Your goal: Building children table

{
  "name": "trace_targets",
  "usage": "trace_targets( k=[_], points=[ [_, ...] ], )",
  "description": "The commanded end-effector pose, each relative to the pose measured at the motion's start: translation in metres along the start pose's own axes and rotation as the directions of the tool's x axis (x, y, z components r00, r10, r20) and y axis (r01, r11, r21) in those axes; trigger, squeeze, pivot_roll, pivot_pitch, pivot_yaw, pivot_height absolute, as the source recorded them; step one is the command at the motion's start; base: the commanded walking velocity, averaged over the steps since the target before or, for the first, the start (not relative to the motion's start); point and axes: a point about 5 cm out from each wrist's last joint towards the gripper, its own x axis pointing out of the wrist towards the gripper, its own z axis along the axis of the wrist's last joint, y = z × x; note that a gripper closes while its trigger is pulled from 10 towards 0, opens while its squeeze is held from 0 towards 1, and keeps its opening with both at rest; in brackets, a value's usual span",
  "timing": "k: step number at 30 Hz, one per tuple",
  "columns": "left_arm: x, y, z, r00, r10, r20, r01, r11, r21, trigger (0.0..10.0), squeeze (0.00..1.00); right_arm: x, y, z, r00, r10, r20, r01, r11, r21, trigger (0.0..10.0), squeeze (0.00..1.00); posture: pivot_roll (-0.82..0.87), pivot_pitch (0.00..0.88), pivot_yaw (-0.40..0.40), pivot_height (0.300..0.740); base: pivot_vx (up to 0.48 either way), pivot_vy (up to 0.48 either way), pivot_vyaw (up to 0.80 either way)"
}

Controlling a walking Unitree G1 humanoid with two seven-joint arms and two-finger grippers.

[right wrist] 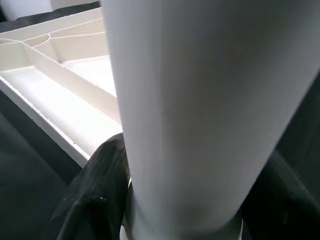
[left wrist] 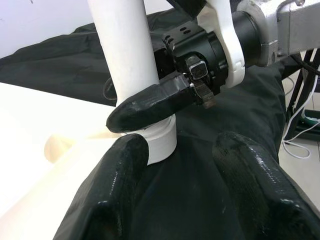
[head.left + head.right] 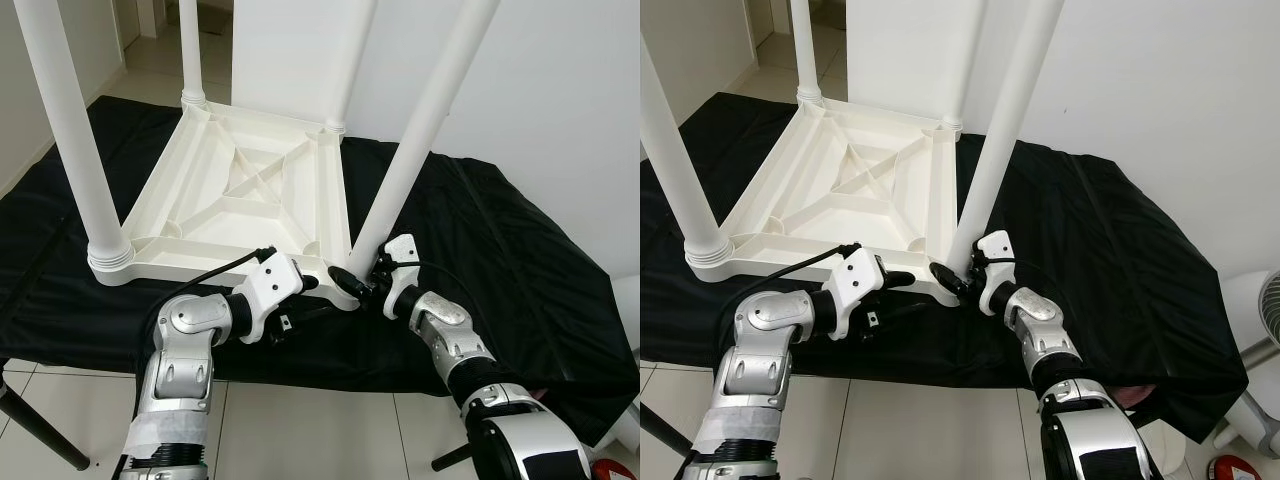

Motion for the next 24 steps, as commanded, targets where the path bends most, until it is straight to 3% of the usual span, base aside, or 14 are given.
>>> trace_targets(
  k=[1, 7, 8, 11, 13, 17, 18, 19, 21, 24],
  points=[
    [-0.001, 0.014, -0.001, 0.944, 0.331, -0.009, -0.331, 0.944, 0.002, 10.0, 0.0, -0.005, -0.001, -0.009, 0.998, -0.049, -0.041, 0.049, 0.999, 0.02, 10.0, 0.0, 0.1, 0.0, -0.157, 0.74, 0.0, 0.0, 0.0],
    [-0.002, 0.012, -0.003, 0.944, 0.329, -0.018, -0.329, 0.944, -0.007, 10.0, 0.0, -0.006, 0.0, -0.007, 0.989, -0.15, -0.013, 0.15, 0.989, -0.009, 10.0, 0.0, 0.09, 0.0, -0.164, 0.74, 0.0, 0.0, 0.0],
    [-0.002, 0.012, -0.005, 0.944, 0.328, -0.026, -0.328, 0.944, -0.016, 10.0, 0.0, -0.007, 0.002, -0.005, 0.977, -0.215, 0.011, 0.215, 0.977, -0.008, 10.0, 0.0, 0.09, 0.0, -0.164, 0.74, 0.0, 0.0, 0.0],
    [-0.002, 0.011, -0.006, 0.946, 0.323, -0.034, -0.324, 0.946, -0.026, 10.0, 0.0, -0.009, 0.006, -0.003, 0.962, -0.272, 0.032, 0.273, 0.962, -0.006, 10.0, 0.0, 0.09, 0.0, -0.165, 0.74, 0.0, 0.0, 0.0],
    [-0.004, 0.011, -0.009, 0.947, 0.318, -0.049, -0.32, 0.947, -0.034, 10.0, 0.0, -0.011, 0.009, -0.001, 0.926, -0.374, 0.046, 0.374, 0.927, 0.007, 10.0, 0.0, 0.09, 0.0, -0.165, 0.74, 0.0, 0.0, 0.0],
    [-0.004, 0.011, -0.01, 0.947, 0.318, -0.053, -0.32, 0.947, -0.034, 10.0, 0.0, -0.012, 0.009, -0.002, 0.909, -0.416, 0.042, 0.415, 0.91, 0.019, 10.0, 0.0, 0.09, 0.0, -0.165, 0.74, 0.0, 0.0, 0.0],
    [-0.007, 0.014, -0.012, 0.943, 0.328, -0.061, -0.33, 0.944, -0.032, 10.0, 0.0, -0.016, 0.01, -0.003, 0.819, -0.573, 0.013, 0.573, 0.819, 0.032, 10.0, 0.0, 0.09, 0.0, -0.171, 0.74, 0.0, 0.0, 0.0],
    [-0.007, 0.014, -0.012, 0.943, 0.328, -0.061, -0.33, 0.944, -0.032, 10.0, 0.0, -0.016, 0.01, -0.003, 0.819, -0.573, 0.013, 0.573, 0.819, 0.032, 10.0, 0.0, 0.09, 0.0, -0.171, 0.74, 0.0, 0.0, 0.0],
    [-0.007, 0.015, -0.012, 0.941, 0.332, -0.063, -0.334, 0.942, -0.032, 10.0, 0.0, -0.019, 0.017, -0.005, 0.765, -0.644, -0.015, 0.644, 0.764, 0.04, 10.0, 0.0, 0.09, 0.0, -0.176, 0.74, 0.0, 0.0, 0.0],
    [-0.007, 0.015, -0.012, 0.941, 0.332, -0.063, -0.334, 0.942, -0.03, 10.0, 0.0, -0.018, 0.024, -0.005, 0.774, -0.633, -0.019, 0.633, 0.773, 0.04, 10.0, 0.0, 0.09, 0.0, -0.176, 0.74, 0.0, 0.0, 0.0]
  ],
)
